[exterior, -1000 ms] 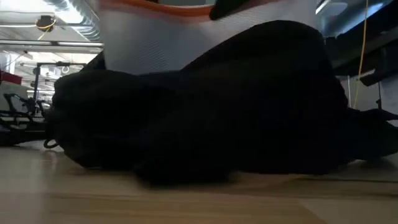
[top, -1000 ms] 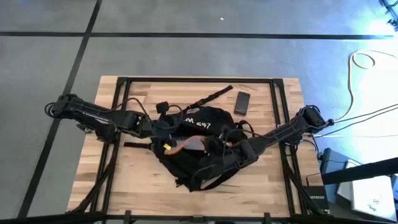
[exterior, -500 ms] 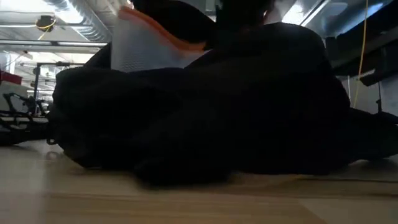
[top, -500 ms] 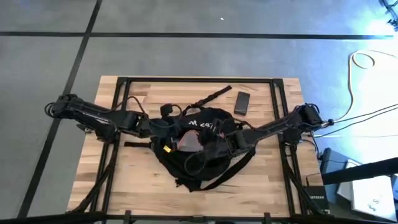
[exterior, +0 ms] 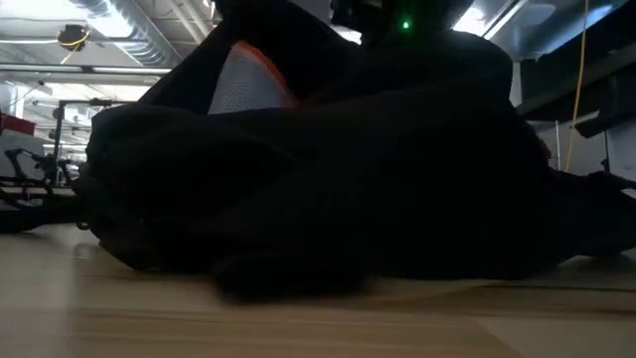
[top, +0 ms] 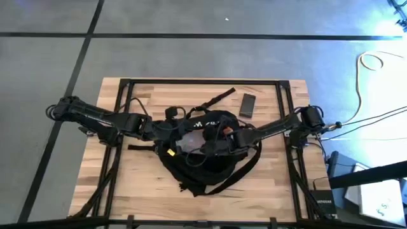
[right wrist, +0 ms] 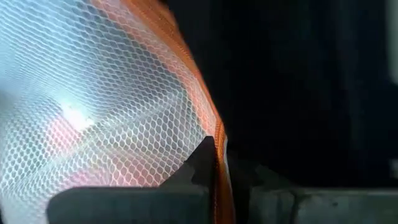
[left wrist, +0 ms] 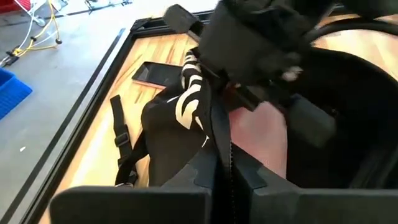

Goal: Unpack backpack
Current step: Put the white zip bag into the black bag

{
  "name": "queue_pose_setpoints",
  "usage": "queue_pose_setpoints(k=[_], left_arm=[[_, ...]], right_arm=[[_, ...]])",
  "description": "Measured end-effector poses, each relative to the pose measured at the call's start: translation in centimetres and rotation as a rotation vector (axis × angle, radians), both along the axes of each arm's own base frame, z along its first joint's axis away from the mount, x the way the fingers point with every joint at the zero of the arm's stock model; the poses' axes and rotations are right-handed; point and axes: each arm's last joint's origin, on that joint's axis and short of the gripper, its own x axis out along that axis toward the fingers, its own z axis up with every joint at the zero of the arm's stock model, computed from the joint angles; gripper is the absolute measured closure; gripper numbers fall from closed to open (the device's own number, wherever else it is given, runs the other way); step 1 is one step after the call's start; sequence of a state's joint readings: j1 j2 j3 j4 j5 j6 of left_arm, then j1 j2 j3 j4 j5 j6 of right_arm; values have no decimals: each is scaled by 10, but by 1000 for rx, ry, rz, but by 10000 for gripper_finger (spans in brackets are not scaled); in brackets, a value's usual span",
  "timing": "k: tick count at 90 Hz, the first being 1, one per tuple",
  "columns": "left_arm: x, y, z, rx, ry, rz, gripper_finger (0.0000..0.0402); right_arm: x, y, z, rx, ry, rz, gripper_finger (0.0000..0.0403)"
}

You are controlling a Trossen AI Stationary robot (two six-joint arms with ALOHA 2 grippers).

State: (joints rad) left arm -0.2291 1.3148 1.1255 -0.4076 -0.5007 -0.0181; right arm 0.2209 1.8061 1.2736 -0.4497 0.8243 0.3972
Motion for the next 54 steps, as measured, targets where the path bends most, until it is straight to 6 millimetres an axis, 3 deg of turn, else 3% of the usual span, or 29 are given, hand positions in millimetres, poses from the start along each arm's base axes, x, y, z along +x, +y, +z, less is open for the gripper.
queue_pose_setpoints(k=[13,23,40,54], left_arm=[[0,-1,0,2,3,-4,401],[0,-1,0,2,4,-7,401],[0,-1,0,2,5,-8,401],[0,-1,0,2,4,-8,401]], right_arm=[[-1,-3,-5,4,24,-18,396],[0,0,-5,-15,39,4,362],[3,15,-2,-38,13,86,230],[11,35,20,-105,-23,185,117]])
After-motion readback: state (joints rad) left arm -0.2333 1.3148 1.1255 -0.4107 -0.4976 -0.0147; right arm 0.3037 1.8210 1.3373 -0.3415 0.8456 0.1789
